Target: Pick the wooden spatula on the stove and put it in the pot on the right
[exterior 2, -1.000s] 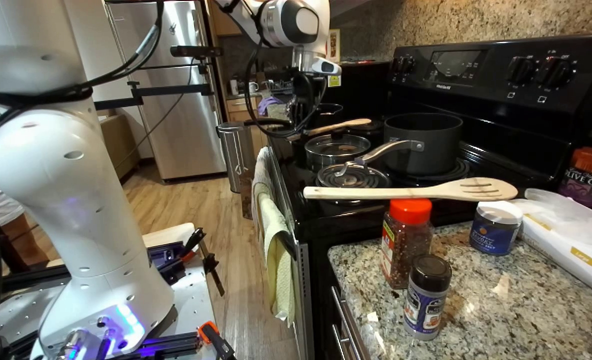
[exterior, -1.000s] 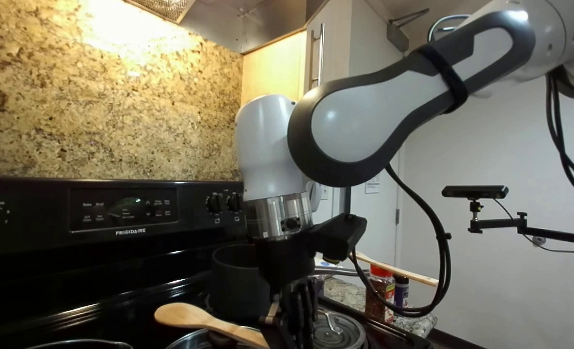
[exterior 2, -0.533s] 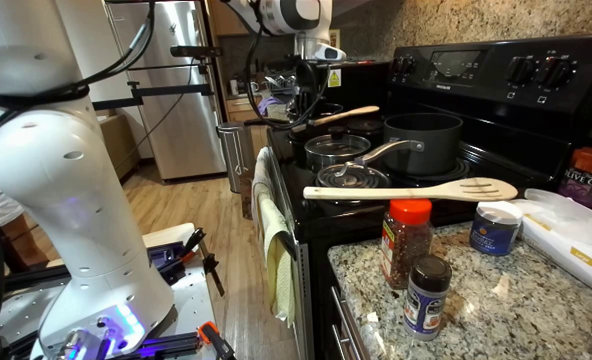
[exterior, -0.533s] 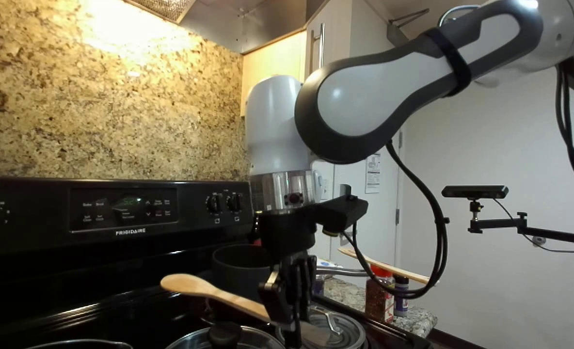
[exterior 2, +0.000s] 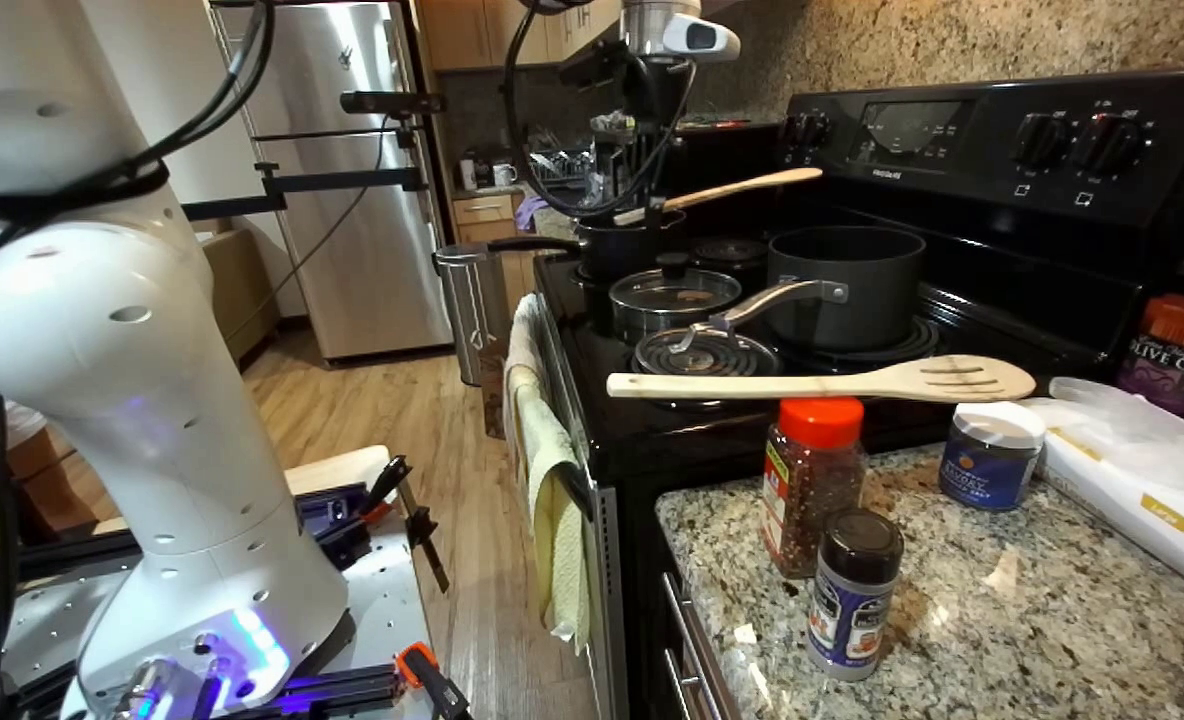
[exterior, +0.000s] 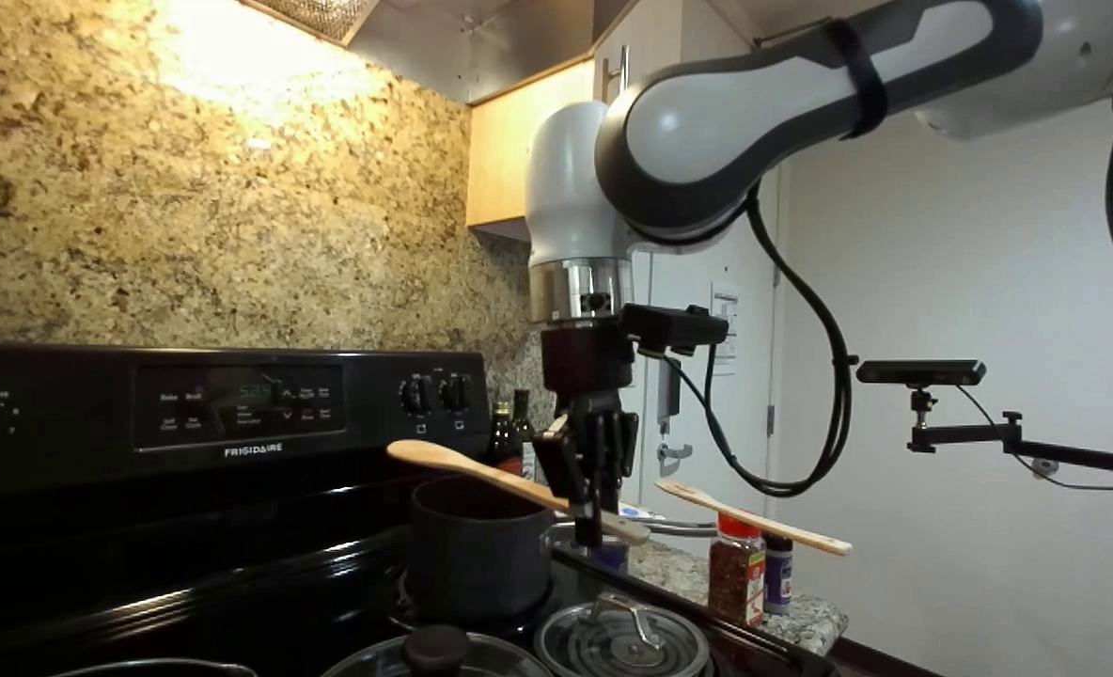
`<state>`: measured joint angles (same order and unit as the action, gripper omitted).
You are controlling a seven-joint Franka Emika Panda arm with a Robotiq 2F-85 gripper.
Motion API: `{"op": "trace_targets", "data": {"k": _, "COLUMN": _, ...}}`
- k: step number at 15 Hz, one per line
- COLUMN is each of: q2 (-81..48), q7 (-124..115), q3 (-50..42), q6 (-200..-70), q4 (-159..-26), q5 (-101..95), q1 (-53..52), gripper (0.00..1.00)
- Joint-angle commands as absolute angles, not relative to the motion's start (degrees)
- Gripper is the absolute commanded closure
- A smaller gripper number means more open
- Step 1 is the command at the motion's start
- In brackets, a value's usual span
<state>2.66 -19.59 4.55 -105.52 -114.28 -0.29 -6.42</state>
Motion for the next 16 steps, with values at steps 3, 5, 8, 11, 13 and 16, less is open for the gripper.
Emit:
{"op": "trace_targets", "data": {"k": 3, "q2": 2.6, "q7": -17.6, "q3": 2.2, "q6": -101.2, "q4": -111.4, "q5": 2.2, "q1": -3.2, "gripper": 0.92}}
{"op": "trace_targets", "data": {"k": 5, "q2": 2.6, "q7": -18.9, "q3": 2.2, "q6": -101.9, "q4": -112.1, "q5": 0.5, "q1": -3.2, "gripper": 0.73}}
{"op": "trace_targets", "data": {"k": 8, "q2": 2.6, "q7": -18.8, "q3": 2.3, "q6": -101.9, "q4": -112.1, "q5": 0.8, "q1": -3.3, "gripper": 0.92}}
{"op": "trace_targets", "data": {"k": 11, "q2": 0.2, "q7": -17.4, "q3": 2.1, "q6": -99.8, "q4": -109.8, "q5": 2.7, "q1": -3.3, "gripper": 0.92}}
{"op": "trace_targets", "data": {"k": 13, "q2": -2.1, "q7": -18.4, "q3": 2.0, "q6": -95.7, "q4": -107.4, "q5": 1.1, "q1": -3.1, "gripper": 0.92}}
{"op": "trace_targets", "data": {"k": 16, "q2": -5.1, "q7": -19.8, "q3": 1.2, "q6": -89.6, "q4": -103.4, "q5": 0.1, "q1": -2.8, "gripper": 0.92}}
